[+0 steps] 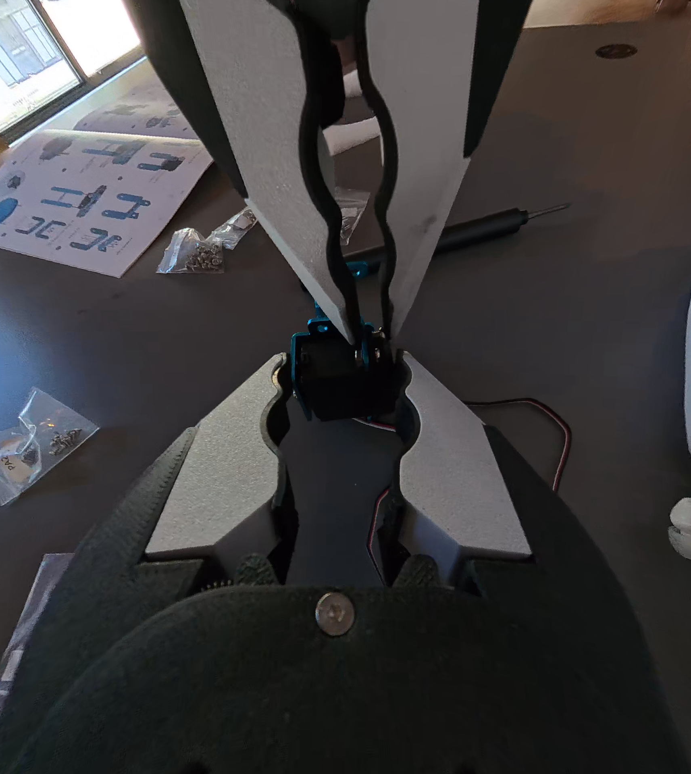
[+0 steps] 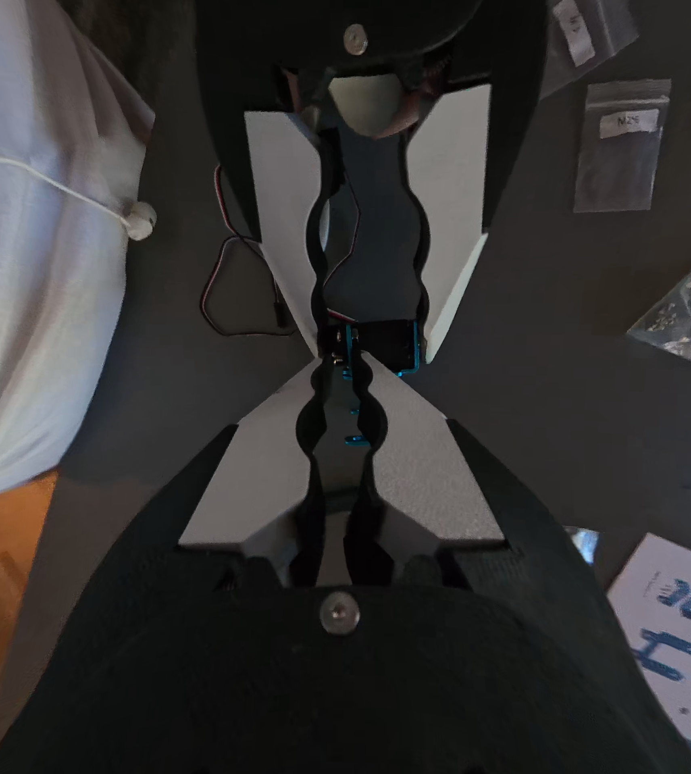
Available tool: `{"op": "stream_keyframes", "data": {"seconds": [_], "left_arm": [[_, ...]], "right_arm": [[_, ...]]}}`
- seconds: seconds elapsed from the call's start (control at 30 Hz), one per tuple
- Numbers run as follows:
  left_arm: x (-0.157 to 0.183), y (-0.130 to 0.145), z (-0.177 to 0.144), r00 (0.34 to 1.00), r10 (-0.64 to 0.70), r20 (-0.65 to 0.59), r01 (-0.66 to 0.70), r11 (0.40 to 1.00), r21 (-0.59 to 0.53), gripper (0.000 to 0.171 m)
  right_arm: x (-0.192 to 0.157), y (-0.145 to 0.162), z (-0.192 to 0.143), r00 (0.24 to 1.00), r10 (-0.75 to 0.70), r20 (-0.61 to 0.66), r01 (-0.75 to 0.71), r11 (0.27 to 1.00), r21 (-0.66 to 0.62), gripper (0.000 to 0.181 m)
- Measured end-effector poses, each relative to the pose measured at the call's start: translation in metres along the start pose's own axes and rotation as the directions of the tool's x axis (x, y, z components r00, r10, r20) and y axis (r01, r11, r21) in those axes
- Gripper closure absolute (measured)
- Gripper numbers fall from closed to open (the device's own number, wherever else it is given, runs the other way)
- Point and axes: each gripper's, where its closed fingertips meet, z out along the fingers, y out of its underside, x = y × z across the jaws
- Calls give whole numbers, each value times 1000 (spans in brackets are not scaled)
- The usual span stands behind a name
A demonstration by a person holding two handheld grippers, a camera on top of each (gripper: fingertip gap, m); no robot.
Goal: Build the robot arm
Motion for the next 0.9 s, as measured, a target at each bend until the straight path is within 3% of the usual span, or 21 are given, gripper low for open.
{"op": "stream_keyframes", "data": {"seconds": [0.07,0.13,0.47,0.6,0.67,0.77,0.9], "left_arm": [[0,0,0,1000,13,8,-13,1000,0,121],[-1,0,0,1000,3,9,-3,1000,-2,121],[-1,0,0,1000,-17,11,17,1000,-4,121],[0,-1,1,1000,-10,17,10,1000,-2,121],[-1,0,0,999,-29,21,29,1000,-4,121],[-3,1,-1,994,-103,32,104,995,-12,121],[-7,3,-3,968,-242,73,244,970,-15,122]], "right_arm": [[0,0,0,998,-58,6,58,997,-42,171],[1,0,0,999,23,31,-21,998,-56,171],[4,0,0,979,171,-114,-164,984,75,169],[4,-5,-15,955,4,-295,33,992,120,169],[6,-13,-43,932,127,-338,-32,961,273,168],[10,16,-73,847,475,-237,-332,822,462,166],[2,82,-52,631,746,-213,-629,653,423,158]]}}
